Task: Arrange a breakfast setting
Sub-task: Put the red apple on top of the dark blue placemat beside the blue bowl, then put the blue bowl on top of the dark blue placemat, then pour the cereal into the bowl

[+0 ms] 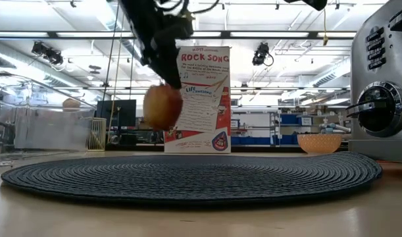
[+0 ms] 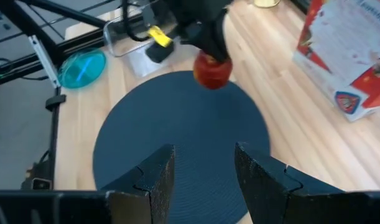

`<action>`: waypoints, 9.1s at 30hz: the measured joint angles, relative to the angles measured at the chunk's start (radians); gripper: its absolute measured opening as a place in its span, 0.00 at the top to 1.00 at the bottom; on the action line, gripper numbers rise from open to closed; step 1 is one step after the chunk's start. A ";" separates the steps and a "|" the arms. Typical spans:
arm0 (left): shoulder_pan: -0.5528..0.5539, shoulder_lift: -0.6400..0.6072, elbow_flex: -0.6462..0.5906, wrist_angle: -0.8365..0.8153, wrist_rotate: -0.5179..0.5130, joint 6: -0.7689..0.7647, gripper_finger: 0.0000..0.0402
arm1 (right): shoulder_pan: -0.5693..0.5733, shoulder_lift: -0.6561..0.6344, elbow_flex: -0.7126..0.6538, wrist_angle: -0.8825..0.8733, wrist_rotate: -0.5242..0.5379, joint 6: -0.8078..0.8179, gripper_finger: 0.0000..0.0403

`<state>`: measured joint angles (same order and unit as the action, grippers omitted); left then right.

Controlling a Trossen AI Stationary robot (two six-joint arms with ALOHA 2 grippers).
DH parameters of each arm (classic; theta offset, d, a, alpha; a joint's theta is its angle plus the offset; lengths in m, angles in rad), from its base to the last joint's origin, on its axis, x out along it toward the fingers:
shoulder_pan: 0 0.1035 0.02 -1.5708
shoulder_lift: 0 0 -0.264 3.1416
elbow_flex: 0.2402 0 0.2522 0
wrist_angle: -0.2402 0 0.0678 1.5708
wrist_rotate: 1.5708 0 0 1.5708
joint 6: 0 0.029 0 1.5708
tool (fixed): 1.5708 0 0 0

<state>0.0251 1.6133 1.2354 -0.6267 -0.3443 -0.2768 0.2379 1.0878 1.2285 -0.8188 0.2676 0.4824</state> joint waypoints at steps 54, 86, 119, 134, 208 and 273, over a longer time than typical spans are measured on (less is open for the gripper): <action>-0.003 -0.152 -0.087 0.053 0.186 -0.050 0.71 | -0.275 0.113 0.000 -0.209 0.106 0.273 0.57; -0.216 -0.409 -0.071 0.282 0.299 -0.132 0.71 | -0.954 0.366 -0.333 -0.061 0.074 -0.318 0.39; -0.215 -0.409 -0.071 0.302 0.300 -0.183 0.72 | -0.892 0.365 -0.530 0.225 0.100 -0.166 0.67; -0.211 -0.550 -0.073 0.284 0.296 -0.111 0.72 | -0.871 0.351 -0.510 0.167 0.123 -0.207 0.95; -0.242 -0.822 -0.071 -0.057 0.248 0.113 0.72 | 0.062 0.793 0.409 0.075 -0.207 -0.421 0.70; 0.651 -0.058 0.228 0.212 0.626 0.552 0.48 | -0.144 0.233 0.409 -0.180 0.057 -0.281 0.26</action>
<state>0.6764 1.5551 1.4634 -0.4142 0.2820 0.2751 0.0940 1.3212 1.6375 -0.9985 0.3247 0.2011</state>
